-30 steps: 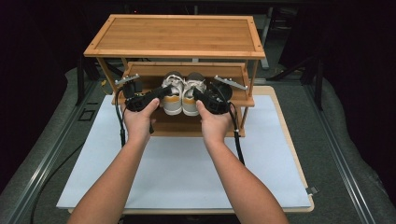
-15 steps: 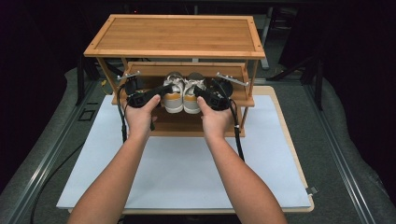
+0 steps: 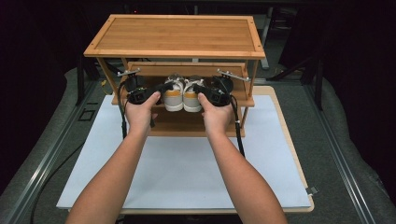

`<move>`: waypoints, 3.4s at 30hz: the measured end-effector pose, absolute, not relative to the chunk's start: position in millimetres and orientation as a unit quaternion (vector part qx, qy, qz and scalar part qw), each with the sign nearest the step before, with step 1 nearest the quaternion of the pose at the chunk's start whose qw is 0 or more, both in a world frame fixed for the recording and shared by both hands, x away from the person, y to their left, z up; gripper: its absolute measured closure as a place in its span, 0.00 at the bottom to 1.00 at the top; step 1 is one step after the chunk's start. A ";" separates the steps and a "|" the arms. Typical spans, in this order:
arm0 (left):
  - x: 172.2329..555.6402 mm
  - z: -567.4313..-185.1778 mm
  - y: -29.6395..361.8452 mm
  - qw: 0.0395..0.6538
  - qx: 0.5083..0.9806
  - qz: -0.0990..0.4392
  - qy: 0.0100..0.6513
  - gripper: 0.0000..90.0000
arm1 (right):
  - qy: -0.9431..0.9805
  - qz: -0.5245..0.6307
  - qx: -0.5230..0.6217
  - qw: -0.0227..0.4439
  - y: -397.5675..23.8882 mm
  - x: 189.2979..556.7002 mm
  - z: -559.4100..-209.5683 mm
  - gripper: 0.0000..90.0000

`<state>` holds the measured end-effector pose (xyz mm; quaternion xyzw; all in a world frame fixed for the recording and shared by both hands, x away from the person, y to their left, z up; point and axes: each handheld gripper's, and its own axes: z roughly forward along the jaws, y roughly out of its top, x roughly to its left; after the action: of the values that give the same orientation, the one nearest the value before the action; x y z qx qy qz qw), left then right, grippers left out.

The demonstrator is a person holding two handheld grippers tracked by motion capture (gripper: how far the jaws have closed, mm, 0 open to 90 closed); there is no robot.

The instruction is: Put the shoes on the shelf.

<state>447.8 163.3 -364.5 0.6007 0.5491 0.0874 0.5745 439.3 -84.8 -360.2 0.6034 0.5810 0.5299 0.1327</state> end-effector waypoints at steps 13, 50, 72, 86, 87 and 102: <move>448.6 -360.8 166.2 0.570 0.609 0.082 0.545 0.55 | 0.591 0.523 0.600 0.130 -87.6 441.1 -359.5 0.52; 415.2 -341.9 195.7 0.579 0.613 0.117 0.525 0.60 | 0.612 0.531 0.557 0.185 -110.6 409.5 -337.5 0.59; 411.8 -373.3 193.9 0.566 0.644 0.086 0.508 0.98 | 0.614 0.542 0.549 0.165 -117.0 399.4 -362.9 0.86; 411.6 -377.4 183.8 0.568 0.643 0.079 0.507 1.00 | 0.613 0.546 0.554 0.138 -110.7 402.0 -377.6 1.00; 411.5 -377.2 183.4 0.567 0.644 0.080 0.508 1.00 | 0.613 0.547 0.554 0.134 -110.0 402.1 -378.8 1.00; 415.4 -374.4 180.2 0.557 0.647 0.091 0.512 1.00 | 0.613 0.544 0.554 0.143 -106.1 404.5 -379.6 1.00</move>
<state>415.4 180.2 -374.4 0.6473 0.5120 0.0914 0.5572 404.5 -106.1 -379.6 0.5545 0.6132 0.5442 0.1430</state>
